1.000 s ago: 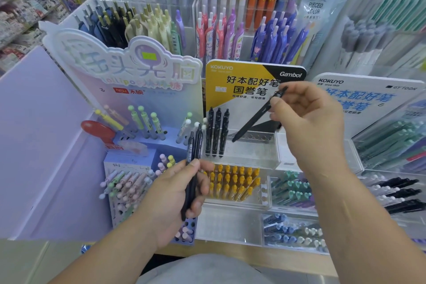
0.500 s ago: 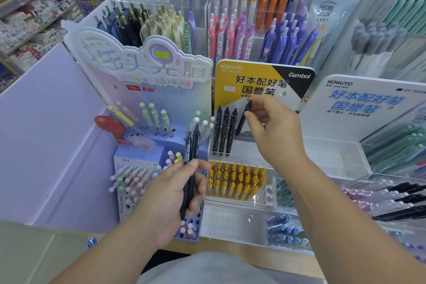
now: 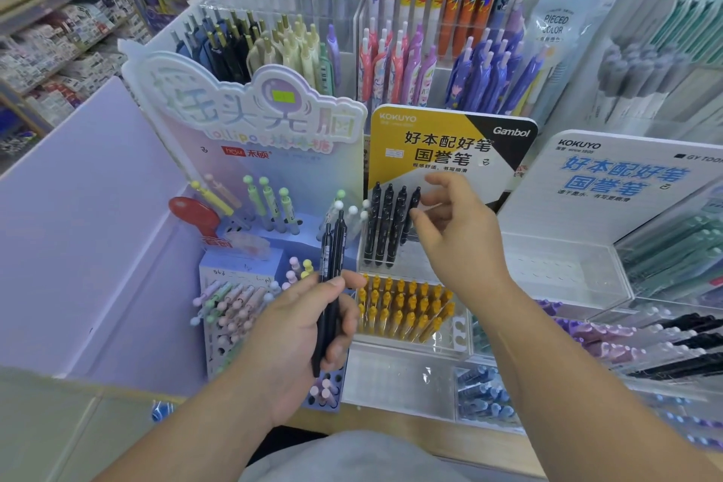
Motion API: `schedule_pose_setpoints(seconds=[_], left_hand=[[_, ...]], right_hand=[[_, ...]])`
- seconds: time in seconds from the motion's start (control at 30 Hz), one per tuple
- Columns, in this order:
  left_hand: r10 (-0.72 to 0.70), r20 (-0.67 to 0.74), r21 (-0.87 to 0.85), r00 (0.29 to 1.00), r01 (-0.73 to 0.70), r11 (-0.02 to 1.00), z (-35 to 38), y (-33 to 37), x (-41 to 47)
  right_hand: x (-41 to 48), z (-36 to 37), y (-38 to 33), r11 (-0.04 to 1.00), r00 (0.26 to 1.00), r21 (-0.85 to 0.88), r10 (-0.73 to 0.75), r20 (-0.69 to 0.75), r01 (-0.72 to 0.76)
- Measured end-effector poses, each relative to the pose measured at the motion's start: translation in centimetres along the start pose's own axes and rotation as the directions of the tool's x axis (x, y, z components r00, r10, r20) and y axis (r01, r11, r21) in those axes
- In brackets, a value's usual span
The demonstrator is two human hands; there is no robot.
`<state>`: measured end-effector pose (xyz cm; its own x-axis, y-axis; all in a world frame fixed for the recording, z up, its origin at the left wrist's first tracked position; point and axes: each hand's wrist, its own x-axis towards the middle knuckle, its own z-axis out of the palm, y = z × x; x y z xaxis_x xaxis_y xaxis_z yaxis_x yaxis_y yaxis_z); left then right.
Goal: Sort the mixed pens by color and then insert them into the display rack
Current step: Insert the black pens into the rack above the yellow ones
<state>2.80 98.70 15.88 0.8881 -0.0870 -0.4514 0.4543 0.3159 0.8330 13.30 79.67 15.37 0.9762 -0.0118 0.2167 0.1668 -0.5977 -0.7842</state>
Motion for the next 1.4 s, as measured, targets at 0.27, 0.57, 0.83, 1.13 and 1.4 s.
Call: schedule_pose_setpoints(seconds=[0.27, 0.57, 0.83, 1.13, 1.4], left_hand=[[0.030, 0.089, 0.154, 0.996, -0.043, 0.987, 1.2, -0.1, -0.2], [0.002, 0.066, 0.192, 0.998, -0.015, 0.981, 2.4, 0.0, -0.1], [0.050, -0.054, 0.242, 0.997, -0.036, 0.970, 2.2, -0.7, 0.0], [0.082, -0.112, 0.276, 0.990, -0.048, 0.960, 2.5, -0.7, 0.1], [-0.077, -0.116, 0.015, 0.990, 0.079, 0.997, 1.1, -0.6, 0.5]], right_hand=[[-5.5, -0.5, -3.2, 0.891, 0.968, 0.410, 0.106, 0.226, -0.193], [-6.1, -1.4, -3.5, 0.740, 0.931, 0.580, 0.176, 0.321, -0.340], [-6.5, -2.0, -3.2, 0.695, 0.919, 0.601, 0.297, 0.259, -0.394], [-7.4, -1.8, -3.1, 0.714, 0.938, 0.610, 0.289, 0.190, -0.343], [-4.0, -5.2, -2.7, 0.820, 0.981, 0.563, 0.177, -0.079, -0.102]])
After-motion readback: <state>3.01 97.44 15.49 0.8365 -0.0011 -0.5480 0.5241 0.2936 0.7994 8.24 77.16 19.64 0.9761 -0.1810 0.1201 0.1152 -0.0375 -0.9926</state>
